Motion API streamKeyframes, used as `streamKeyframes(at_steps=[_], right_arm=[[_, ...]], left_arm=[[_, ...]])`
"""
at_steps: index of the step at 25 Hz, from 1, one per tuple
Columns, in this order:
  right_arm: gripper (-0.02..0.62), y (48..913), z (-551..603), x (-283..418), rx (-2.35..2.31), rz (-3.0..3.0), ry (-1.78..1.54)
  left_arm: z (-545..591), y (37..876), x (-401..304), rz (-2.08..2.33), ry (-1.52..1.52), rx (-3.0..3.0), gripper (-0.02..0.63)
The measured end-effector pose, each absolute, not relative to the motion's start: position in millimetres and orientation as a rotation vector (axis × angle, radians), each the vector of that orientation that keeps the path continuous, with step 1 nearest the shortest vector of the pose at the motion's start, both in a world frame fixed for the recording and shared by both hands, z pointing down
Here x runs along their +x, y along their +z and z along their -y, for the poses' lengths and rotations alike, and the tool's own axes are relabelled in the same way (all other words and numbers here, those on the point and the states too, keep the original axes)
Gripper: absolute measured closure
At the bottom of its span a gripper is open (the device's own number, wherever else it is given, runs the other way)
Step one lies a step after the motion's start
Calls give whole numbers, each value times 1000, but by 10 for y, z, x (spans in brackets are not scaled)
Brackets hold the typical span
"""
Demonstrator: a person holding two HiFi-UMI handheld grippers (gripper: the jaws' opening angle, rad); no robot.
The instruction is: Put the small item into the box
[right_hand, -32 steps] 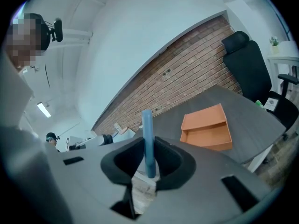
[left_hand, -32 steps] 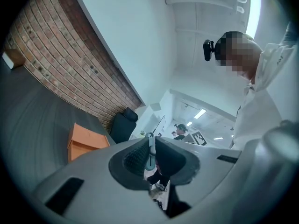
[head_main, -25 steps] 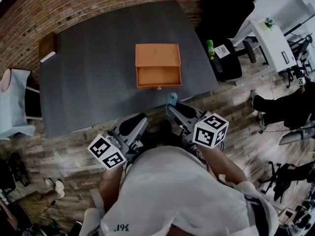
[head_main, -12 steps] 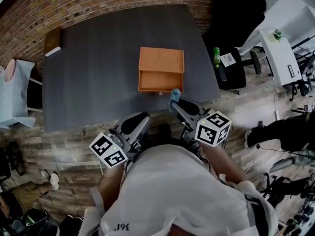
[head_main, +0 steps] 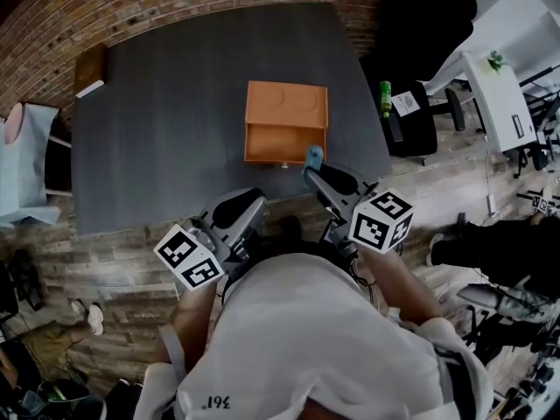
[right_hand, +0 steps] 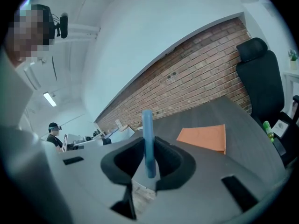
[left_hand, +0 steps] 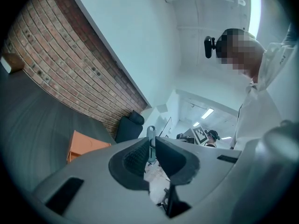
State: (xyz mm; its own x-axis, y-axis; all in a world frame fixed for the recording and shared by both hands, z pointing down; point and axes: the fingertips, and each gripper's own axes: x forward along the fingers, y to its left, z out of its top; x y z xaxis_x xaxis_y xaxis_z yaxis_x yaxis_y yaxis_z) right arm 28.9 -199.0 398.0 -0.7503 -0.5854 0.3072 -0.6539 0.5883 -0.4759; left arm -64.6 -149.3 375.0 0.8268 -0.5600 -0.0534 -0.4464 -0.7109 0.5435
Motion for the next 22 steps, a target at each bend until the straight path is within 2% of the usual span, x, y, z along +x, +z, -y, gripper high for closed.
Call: streamKeyframes(at_steps=[22], right_arm=[[512, 4447, 2587, 259, 984, 2533, 663]], left_arm=[[2092, 4352, -524, 769, -69, 2478, 557]])
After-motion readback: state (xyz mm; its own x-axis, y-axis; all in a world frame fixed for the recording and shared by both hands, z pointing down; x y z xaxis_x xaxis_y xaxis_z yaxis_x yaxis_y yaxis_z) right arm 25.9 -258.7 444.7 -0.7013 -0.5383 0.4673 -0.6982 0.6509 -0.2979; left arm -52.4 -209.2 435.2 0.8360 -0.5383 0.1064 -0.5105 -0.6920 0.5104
